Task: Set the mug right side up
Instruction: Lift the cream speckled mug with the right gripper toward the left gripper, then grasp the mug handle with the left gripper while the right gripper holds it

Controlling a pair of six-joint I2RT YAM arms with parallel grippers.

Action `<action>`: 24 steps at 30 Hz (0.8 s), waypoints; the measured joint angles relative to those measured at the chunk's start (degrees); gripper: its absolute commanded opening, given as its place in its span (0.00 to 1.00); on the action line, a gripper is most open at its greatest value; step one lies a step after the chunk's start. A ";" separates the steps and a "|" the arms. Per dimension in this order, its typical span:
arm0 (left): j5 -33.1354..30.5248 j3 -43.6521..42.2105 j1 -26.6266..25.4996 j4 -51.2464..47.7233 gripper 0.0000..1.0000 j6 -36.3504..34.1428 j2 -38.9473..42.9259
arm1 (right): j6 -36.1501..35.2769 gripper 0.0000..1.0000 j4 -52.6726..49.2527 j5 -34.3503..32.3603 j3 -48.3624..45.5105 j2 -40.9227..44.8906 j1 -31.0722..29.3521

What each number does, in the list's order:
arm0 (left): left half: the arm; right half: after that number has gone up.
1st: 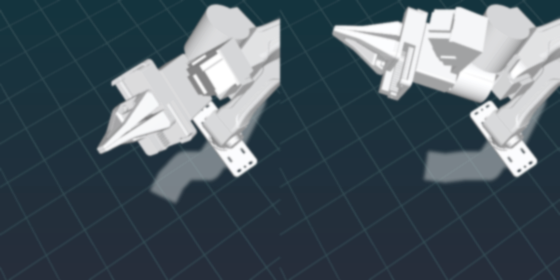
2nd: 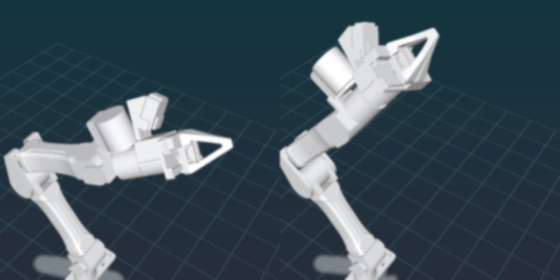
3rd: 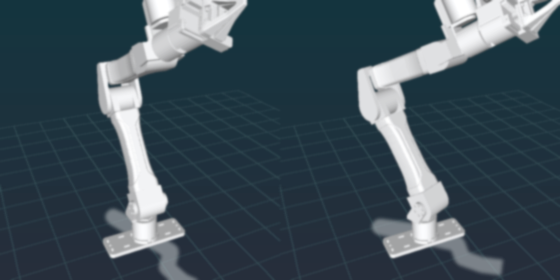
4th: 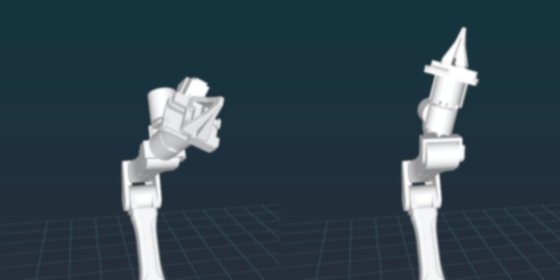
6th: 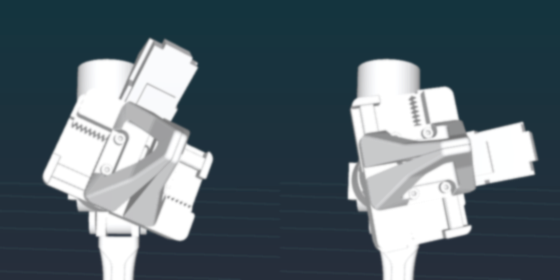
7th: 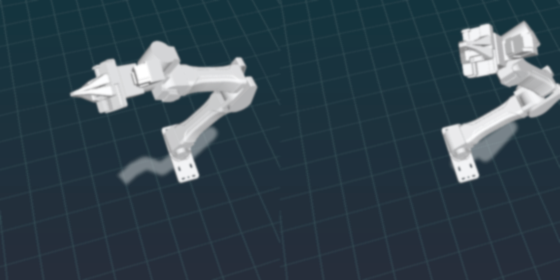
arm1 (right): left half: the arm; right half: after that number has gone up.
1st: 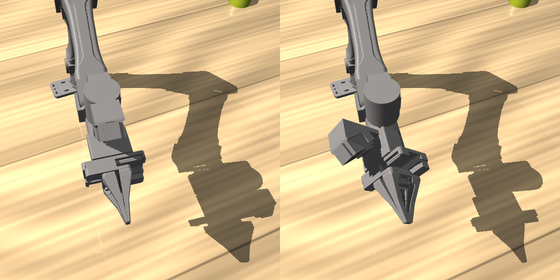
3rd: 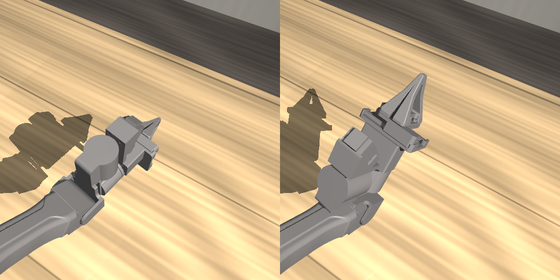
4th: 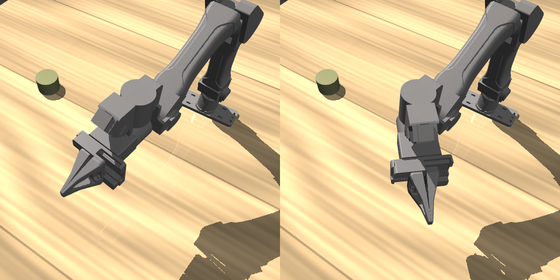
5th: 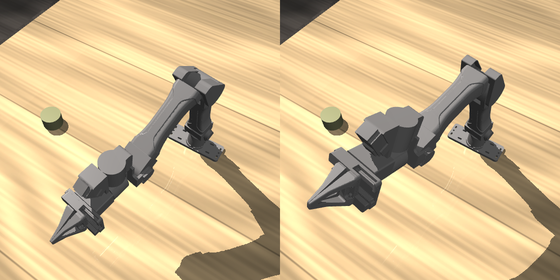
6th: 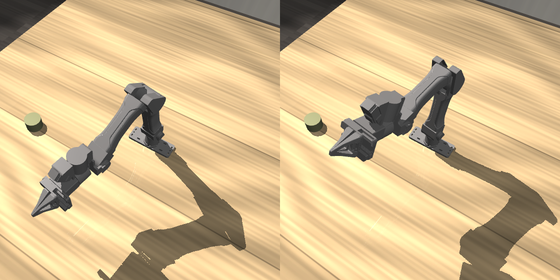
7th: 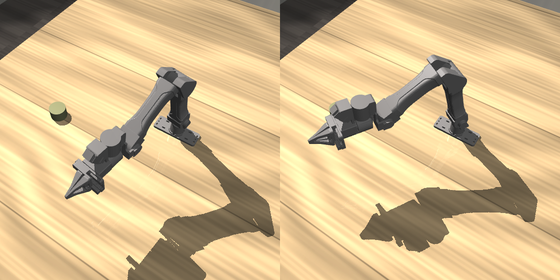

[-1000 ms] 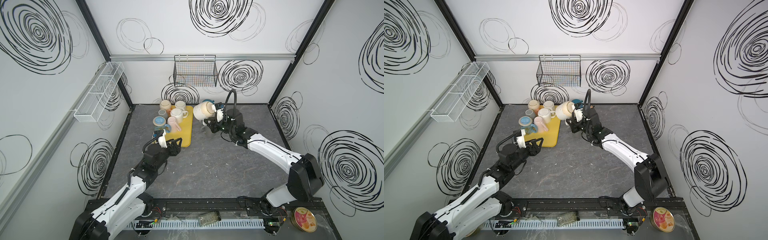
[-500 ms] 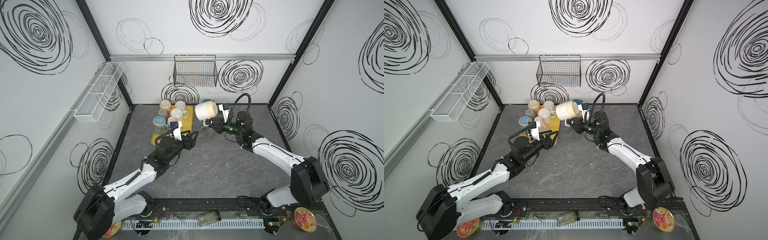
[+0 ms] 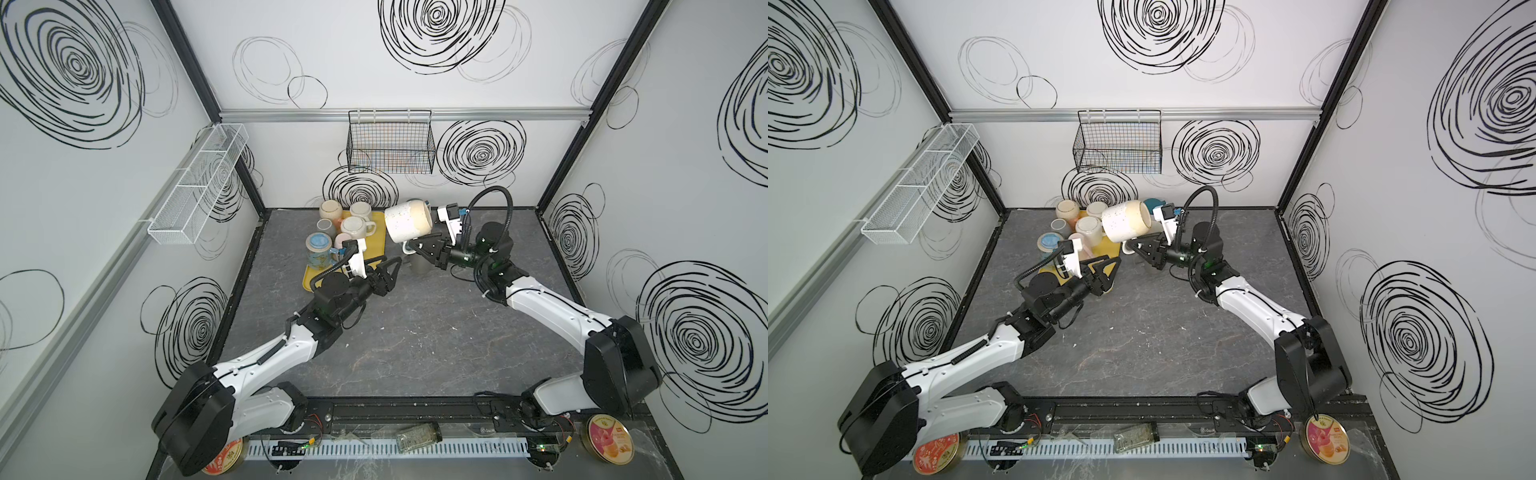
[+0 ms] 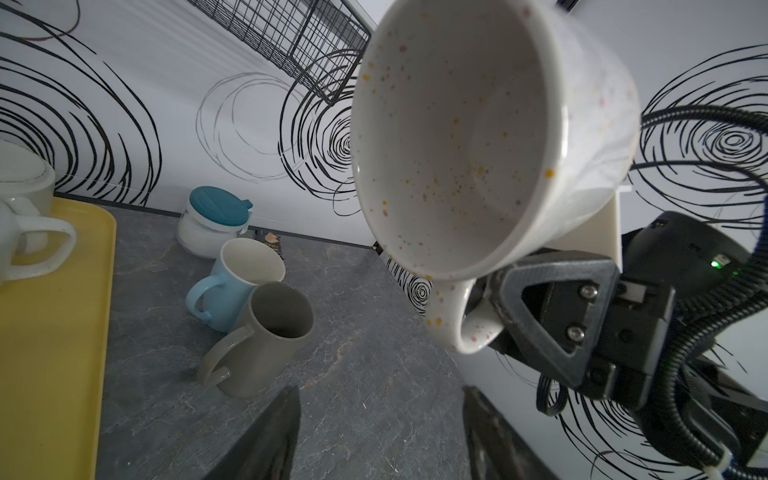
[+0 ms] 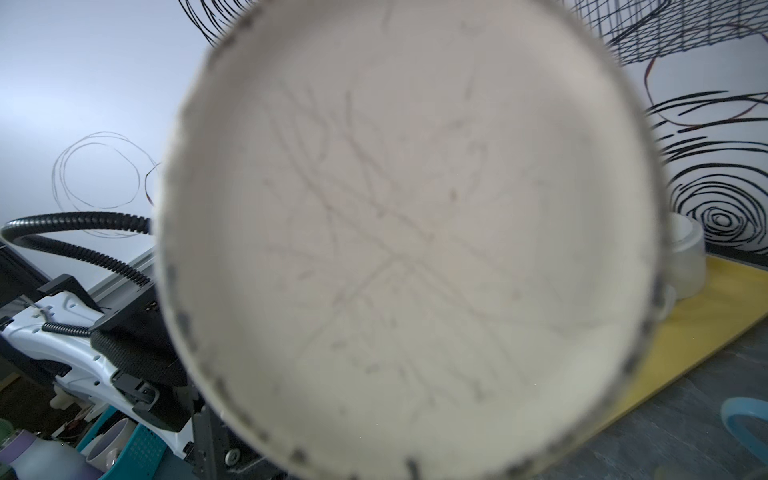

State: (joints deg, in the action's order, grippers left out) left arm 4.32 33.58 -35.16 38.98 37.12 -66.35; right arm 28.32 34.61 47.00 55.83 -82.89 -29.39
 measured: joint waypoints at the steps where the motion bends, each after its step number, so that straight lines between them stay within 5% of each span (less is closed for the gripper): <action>1: 0.13 0.00 0.09 0.24 0.65 0.07 0.00 | 0.04 0.00 -0.02 0.57 0.09 -0.09 -0.13; 24: 2.40 -0.17 1.60 5.77 0.63 5.35 -2.64 | 1.66 0.00 1.16 5.42 2.58 -4.39 -4.17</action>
State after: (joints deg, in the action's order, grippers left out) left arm 6.72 33.41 -33.56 44.75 42.48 -68.99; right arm 29.98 35.77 52.42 58.41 -87.29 -33.56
